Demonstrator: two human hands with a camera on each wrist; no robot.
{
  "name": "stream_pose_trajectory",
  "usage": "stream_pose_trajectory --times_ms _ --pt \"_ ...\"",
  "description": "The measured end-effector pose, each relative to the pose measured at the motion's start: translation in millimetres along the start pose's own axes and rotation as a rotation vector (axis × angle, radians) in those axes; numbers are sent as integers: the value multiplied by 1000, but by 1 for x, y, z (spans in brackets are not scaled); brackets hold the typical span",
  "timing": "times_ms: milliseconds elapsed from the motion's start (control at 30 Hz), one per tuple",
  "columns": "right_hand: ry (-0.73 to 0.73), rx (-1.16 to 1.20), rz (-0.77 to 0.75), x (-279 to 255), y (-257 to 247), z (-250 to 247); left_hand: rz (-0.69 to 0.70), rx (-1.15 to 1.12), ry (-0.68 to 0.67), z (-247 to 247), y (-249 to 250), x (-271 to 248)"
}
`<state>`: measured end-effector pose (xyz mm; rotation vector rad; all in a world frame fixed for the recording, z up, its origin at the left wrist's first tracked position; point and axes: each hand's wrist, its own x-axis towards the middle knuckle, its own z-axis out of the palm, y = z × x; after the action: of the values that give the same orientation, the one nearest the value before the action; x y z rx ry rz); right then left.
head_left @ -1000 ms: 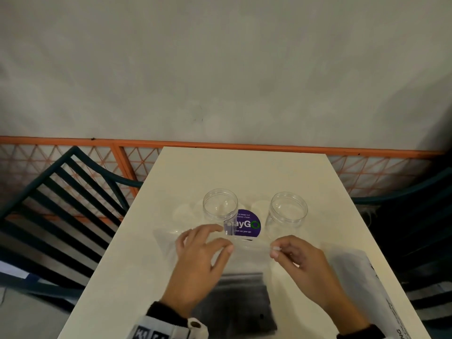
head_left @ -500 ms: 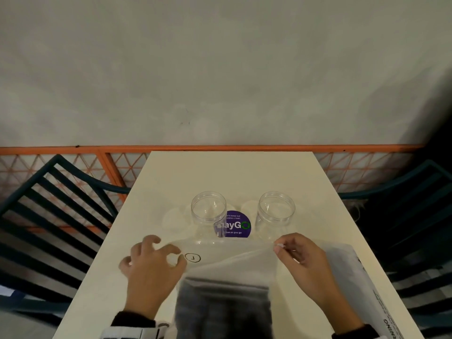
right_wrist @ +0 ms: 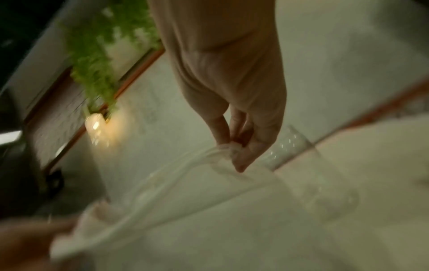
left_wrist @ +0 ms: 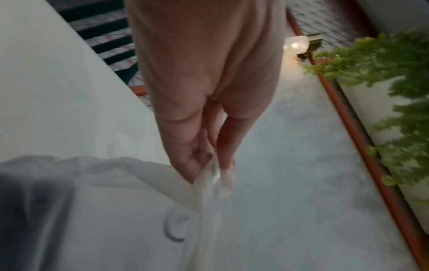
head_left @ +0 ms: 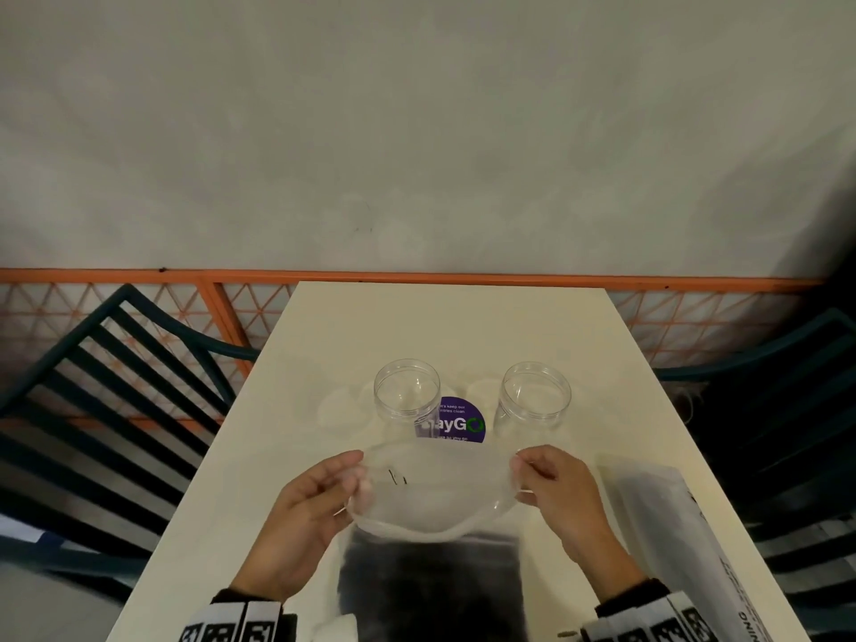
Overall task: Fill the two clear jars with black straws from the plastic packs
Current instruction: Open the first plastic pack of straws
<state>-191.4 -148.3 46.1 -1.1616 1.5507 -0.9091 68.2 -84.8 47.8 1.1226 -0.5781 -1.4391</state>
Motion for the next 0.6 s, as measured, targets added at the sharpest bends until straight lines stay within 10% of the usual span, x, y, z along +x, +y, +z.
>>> stream_pose_trajectory --times_ms 200,333,500,600 --pt "-384 869 454 -1 -11 2 -194 -97 22 -2 -6 9" --pt "-444 1111 482 -2 -13 -4 -236 -115 47 -3 -2 7" --pt "-446 966 369 -6 -12 -4 -127 327 3 2 -2 3" --pt "-331 360 117 -9 -5 0 50 780 106 4 -3 6"
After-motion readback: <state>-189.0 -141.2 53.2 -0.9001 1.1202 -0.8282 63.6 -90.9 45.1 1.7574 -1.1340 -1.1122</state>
